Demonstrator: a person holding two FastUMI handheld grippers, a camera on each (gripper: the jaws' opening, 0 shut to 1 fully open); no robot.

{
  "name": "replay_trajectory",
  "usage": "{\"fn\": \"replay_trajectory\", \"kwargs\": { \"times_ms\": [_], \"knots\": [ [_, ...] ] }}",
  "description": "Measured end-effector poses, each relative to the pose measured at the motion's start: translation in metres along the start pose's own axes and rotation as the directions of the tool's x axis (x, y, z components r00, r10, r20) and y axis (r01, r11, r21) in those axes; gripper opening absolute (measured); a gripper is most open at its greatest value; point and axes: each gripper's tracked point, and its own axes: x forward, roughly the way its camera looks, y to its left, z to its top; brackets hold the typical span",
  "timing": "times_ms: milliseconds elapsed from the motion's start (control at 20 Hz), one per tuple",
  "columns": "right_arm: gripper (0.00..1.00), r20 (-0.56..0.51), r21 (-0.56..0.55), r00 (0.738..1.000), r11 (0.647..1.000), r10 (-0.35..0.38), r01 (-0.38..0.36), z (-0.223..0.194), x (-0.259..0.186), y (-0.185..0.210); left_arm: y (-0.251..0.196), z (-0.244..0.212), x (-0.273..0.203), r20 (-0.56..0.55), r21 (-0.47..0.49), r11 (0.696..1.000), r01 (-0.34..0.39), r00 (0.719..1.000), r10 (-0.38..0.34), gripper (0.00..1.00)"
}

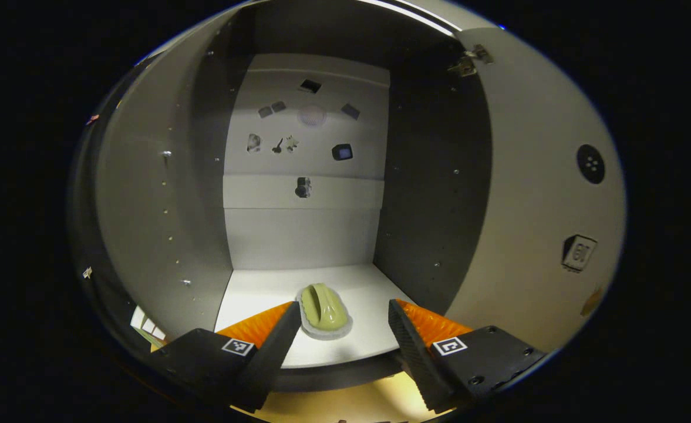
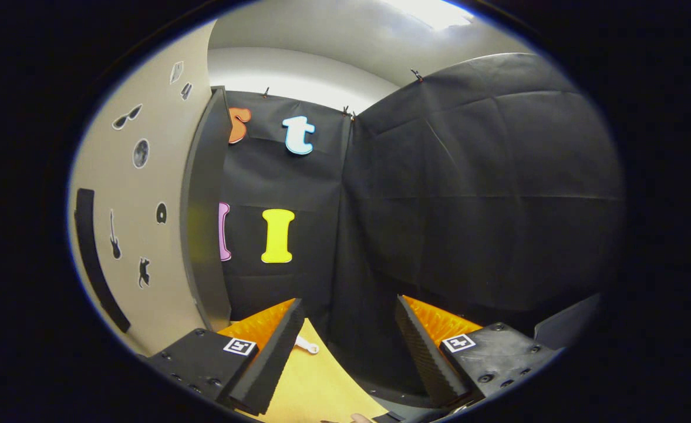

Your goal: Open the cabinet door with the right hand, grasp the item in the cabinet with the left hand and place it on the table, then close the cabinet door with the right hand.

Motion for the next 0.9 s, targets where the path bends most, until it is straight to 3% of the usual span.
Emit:
{"fn": "replay_trajectory", "kwargs": {
  "times_ms": [350,600,800,850,900],
  "knots": [
    [0.99,-0.035,0.023,0.999,0.999,0.036,-0.035,-0.013,0.023,0.005,0.02,-0.022,0.066,-0.156,-0.097,0.994,-0.052,0.987,0.036,0.94],
    [1.0,-0.068,0.006,0.996,0.998,0.064,-0.064,-0.023,0.036,0.009,0.032,-0.031,0.09,-0.222,-0.059,0.995,-0.082,0.973,0.067,0.92],
    [0.99,-0.115,0.017,0.984,0.991,0.133,-0.132,-0.035,0.037,0.023,0.035,-0.031,0.109,-0.232,-0.021,0.994,-0.104,0.968,0.096,0.81],
    [0.99,-0.117,0.013,0.983,0.99,0.14,-0.139,-0.036,0.04,0.026,0.036,-0.034,0.114,-0.249,-0.013,0.994,-0.108,0.963,0.102,0.7],
    [0.99,-0.12,0.007,0.983,0.99,0.143,-0.143,-0.036,0.042,0.026,0.036,-0.039,0.118,-0.277,-0.01,0.994,-0.111,0.955,0.104,0.68]
  ]
}}
